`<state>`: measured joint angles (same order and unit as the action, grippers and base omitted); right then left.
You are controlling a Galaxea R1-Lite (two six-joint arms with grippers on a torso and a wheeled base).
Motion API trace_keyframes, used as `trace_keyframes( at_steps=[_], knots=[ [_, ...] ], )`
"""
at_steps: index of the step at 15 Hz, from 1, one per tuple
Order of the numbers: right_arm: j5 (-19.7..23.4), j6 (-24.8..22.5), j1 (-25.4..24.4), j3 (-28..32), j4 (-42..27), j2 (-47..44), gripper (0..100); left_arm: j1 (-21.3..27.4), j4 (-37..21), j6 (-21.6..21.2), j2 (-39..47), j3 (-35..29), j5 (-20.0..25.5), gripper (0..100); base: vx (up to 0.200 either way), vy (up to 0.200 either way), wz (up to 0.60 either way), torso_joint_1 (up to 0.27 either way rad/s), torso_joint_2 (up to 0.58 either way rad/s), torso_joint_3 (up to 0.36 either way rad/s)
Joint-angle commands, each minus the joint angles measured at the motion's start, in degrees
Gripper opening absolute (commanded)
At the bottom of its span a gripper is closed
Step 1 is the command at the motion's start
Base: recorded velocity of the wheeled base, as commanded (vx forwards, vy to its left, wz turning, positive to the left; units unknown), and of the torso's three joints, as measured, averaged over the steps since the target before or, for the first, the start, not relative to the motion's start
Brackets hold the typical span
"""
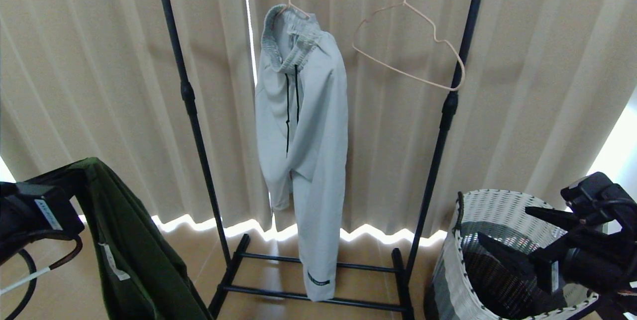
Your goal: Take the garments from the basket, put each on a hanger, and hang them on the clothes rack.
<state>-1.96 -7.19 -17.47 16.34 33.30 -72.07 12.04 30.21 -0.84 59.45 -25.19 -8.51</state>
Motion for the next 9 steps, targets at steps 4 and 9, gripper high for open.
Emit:
trace_keyframes(
  at_steps=[4,9],
  knots=[
    [-2.17,-9.16,-0.37,-7.46,6.25,4.13,100,-0.18,0.03,-0.04,-0.74,0.49,0.07,0,0.000,0.000,0.00,0.000,0.00,0.000],
    [-1.90,-11.44,0.15,-8.86,11.08,1.93,100,-0.27,0.03,0.40,-0.83,0.49,0.07,0,0.000,0.000,0.00,0.000,0.00,0.000]
  ],
)
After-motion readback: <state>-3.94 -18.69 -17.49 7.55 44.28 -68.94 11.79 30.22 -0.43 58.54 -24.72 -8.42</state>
